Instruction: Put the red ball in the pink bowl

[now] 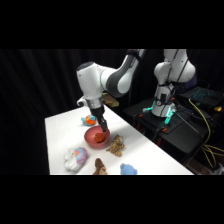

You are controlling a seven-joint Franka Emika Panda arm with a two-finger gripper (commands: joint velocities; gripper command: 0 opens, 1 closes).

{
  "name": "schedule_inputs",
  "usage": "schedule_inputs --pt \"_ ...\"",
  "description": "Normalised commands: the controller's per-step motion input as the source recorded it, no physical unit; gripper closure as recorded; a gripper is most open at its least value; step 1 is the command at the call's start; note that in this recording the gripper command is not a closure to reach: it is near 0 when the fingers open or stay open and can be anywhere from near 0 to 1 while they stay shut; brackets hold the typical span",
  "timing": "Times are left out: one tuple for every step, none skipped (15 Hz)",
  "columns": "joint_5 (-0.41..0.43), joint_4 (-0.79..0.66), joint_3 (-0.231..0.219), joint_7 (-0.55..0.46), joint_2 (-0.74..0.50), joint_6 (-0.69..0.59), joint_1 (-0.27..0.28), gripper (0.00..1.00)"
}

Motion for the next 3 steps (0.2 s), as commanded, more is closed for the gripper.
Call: schedule_inputs --pt "0.109 -0.38 0.008 -0.15 -0.55 -0.04 -0.024 0.00" --pt "0.106 -0.35 0.006 -0.13 -0.53 -0.05 -0.013 0.00" --pt "0.126 -0.33 0.020 -0.16 -0.53 -0.09 -0.011 0.00"
